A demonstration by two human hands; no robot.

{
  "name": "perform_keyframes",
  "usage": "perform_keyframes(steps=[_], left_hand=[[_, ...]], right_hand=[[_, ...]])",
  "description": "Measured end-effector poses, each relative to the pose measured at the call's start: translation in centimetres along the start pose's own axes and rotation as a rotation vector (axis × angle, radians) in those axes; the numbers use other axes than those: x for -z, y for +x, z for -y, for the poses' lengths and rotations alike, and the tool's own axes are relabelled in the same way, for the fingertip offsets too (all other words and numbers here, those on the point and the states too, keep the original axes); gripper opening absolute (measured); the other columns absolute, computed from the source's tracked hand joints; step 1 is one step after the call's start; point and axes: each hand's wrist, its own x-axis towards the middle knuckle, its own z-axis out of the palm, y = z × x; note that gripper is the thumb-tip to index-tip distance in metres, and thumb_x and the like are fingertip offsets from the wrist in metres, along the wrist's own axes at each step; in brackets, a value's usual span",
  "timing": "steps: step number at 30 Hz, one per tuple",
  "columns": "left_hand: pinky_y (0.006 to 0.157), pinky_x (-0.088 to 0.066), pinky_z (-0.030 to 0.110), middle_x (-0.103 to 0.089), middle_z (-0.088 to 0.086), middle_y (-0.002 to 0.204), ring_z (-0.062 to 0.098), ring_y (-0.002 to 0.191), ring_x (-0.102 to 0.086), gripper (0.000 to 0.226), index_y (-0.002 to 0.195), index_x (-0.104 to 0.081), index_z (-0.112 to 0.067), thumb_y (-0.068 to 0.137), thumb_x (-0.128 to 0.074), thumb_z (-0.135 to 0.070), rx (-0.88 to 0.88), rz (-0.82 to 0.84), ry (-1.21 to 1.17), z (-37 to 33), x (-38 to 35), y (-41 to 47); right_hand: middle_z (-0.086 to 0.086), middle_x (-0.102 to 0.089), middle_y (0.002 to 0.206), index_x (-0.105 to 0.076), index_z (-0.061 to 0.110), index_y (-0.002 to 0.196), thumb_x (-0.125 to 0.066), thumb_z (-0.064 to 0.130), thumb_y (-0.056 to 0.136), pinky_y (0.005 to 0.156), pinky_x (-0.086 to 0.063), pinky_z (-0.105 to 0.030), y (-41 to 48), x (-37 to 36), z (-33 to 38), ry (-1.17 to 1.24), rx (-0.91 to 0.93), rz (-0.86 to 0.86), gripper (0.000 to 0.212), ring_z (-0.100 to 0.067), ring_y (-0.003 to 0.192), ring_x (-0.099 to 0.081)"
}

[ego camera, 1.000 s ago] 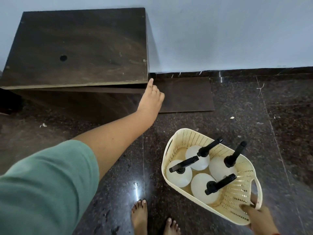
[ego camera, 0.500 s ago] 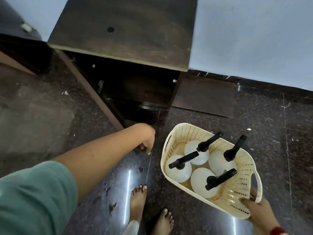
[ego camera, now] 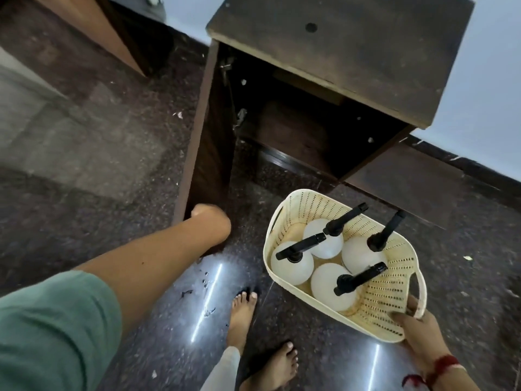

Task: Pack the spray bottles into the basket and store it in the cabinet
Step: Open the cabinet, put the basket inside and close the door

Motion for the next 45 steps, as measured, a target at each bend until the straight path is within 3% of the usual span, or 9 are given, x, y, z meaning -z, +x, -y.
perform_keyframes(steps=[6,10,15,18,20,23,30,38,45], left_hand=[[0.096,-0.032,0.027,-0.049,0.010,0.121,0.024,0.143,-0.018,0.032,0.120,-0.048,-0.012,0.103,-0.022,-0.021,-0.290,-0.242,-0.176,0.5,3.9,2.5],[0.116,-0.014,0.034,-0.022,0.009,0.149,0.024,0.141,-0.020,0.045,0.146,-0.016,-0.007,0.103,-0.025,-0.016,-0.463,-0.666,0.998,-1.7,10.1,1.8],[0.117,-0.015,0.036,-0.012,0.019,0.156,0.028,0.144,-0.016,0.055,0.149,-0.006,-0.008,0.101,-0.032,-0.013,-0.508,-0.739,1.091,-2.4,16.3,1.9],[0.099,-0.036,0.014,-0.044,0.039,0.125,0.020,0.122,-0.049,0.049,0.139,0.008,0.004,0.104,-0.021,-0.014,-0.283,-0.537,0.746,-9.1,20.3,-8.4],[0.084,-0.050,0.017,-0.056,0.019,0.098,0.014,0.106,-0.059,0.037,0.135,-0.011,0.000,0.103,-0.023,-0.015,-0.230,-0.770,1.215,-15.5,26.9,-13.7],[0.081,-0.051,0.039,-0.057,0.007,0.125,0.029,0.115,-0.057,0.038,0.130,-0.048,-0.015,0.093,-0.048,-0.021,0.110,-1.158,1.440,-16.9,36.3,-13.3],[0.075,-0.048,0.037,-0.062,0.011,0.119,0.032,0.107,-0.060,0.037,0.121,-0.057,-0.014,0.090,-0.052,-0.034,-0.077,-1.098,1.271,-17.2,37.3,-9.5],[0.104,-0.041,0.038,-0.052,0.006,0.133,0.025,0.120,-0.049,0.035,0.122,-0.056,-0.017,0.090,-0.058,-0.034,-0.529,-0.592,-0.258,-21.6,31.1,-7.0],[0.092,-0.051,0.046,-0.062,0.011,0.124,0.026,0.110,-0.059,0.023,0.117,-0.059,-0.018,0.096,-0.051,-0.025,-0.590,-0.199,-0.069,-24.1,26.5,-3.9]], right_hand=[[-0.021,-0.060,0.108,-0.049,0.007,0.132,-0.041,-0.019,0.085,0.077,-0.048,-0.046,-0.1,-4.3,1.4,-0.017,0.020,0.072,0.054,-0.034,0.098,-0.055],[-0.017,-0.063,0.098,-0.049,0.008,0.133,-0.041,-0.019,0.086,0.077,-0.047,-0.048,0.2,-6.5,2.2,-0.020,0.021,0.071,0.055,-0.036,0.094,-0.056],[-0.017,-0.062,0.098,-0.049,0.008,0.133,-0.042,-0.019,0.086,0.071,-0.049,-0.043,0.9,-8.3,3.3,-0.016,0.020,0.074,0.055,-0.037,0.096,-0.056],[-0.017,-0.063,0.100,-0.049,0.010,0.132,-0.042,-0.019,0.086,0.071,-0.050,-0.043,1.5,-9.0,3.9,-0.010,0.012,0.081,0.055,-0.036,0.098,-0.056],[-0.016,-0.064,0.102,-0.050,0.010,0.131,-0.043,-0.018,0.086,0.071,-0.051,-0.043,1.9,-9.5,4.3,-0.020,0.020,0.080,0.054,-0.034,0.091,-0.059],[-0.007,-0.064,0.092,-0.051,0.010,0.129,-0.043,-0.018,0.085,0.070,-0.051,-0.042,2.5,-10.3,4.8,-0.030,0.024,0.072,0.053,-0.027,0.083,-0.060],[-0.010,-0.064,0.098,-0.051,0.010,0.130,-0.043,-0.017,0.087,0.064,-0.053,-0.039,3.4,-11.0,6.4,-0.015,0.034,0.055,0.051,-0.029,0.084,-0.060],[-0.017,-0.062,0.111,-0.056,0.010,0.122,-0.044,-0.018,0.086,0.075,-0.050,-0.047,5.3,-12.7,7.6,0.009,0.019,0.040,0.047,-0.034,0.095,-0.059],[-0.010,-0.066,0.094,-0.060,0.014,0.103,-0.045,-0.015,0.086,0.064,-0.056,-0.046,10.1,-15.8,7.4,-0.010,0.019,0.068,0.037,-0.031,0.086,-0.063]])
